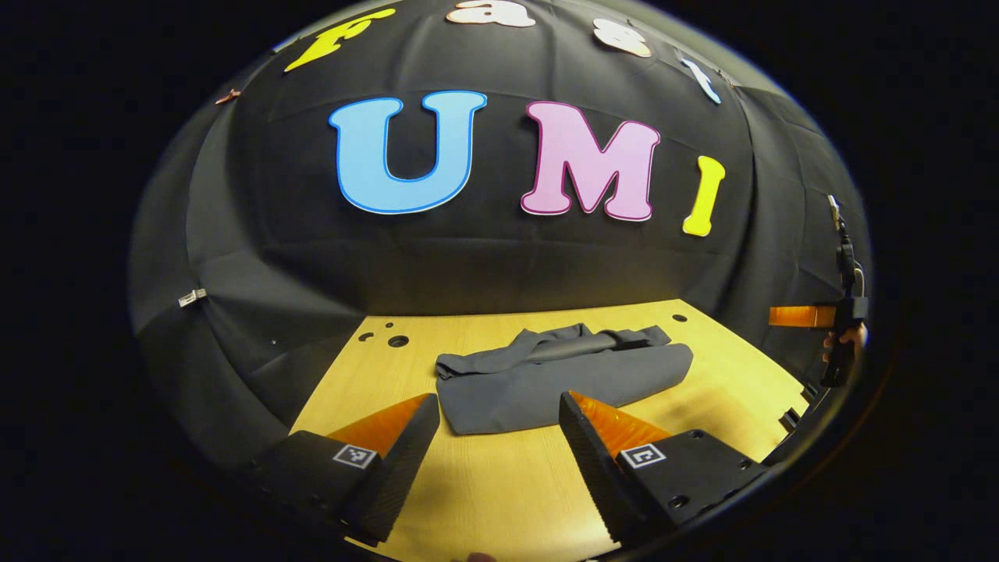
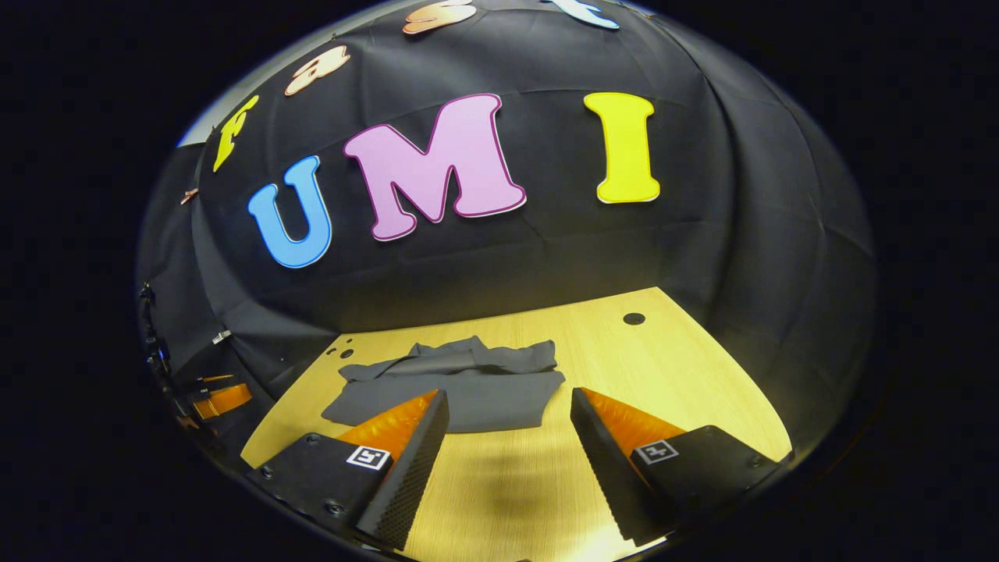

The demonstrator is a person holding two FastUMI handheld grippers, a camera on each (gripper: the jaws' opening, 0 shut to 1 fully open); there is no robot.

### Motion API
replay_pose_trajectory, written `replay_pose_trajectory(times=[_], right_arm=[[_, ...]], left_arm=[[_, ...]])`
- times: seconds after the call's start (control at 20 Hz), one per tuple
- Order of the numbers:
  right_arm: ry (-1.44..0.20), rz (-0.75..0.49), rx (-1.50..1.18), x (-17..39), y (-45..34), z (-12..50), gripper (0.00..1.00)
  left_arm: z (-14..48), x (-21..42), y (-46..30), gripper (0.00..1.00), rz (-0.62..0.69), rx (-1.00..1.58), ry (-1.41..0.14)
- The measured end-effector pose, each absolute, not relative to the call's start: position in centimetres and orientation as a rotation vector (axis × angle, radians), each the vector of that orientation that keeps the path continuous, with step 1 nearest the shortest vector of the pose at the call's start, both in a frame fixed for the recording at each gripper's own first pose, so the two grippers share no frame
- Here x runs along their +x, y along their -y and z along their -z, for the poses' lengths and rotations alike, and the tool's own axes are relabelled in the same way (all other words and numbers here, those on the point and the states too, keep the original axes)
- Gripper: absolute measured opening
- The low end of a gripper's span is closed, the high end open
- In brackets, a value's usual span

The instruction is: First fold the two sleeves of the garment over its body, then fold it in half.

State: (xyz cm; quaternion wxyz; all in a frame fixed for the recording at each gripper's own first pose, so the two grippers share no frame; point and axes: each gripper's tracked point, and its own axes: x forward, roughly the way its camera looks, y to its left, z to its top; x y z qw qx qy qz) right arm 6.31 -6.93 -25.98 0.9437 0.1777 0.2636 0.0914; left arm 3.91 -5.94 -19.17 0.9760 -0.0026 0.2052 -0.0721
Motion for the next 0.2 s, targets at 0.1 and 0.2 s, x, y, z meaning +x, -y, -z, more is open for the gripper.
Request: replay_pose_trajectory(times=[0.1,0.2], right_arm=[[-0.533,-0.208,0.370,6.35,6.83,26.04,0.98],[-0.544,-0.235,0.380,6.25,6.53,26.51,0.97]], left_arm=[[18.98,3.65,6.12,0.98,0.131,0.001,-0.413],[18.73,3.44,6.24,0.98,0.113,0.024,-0.416]])
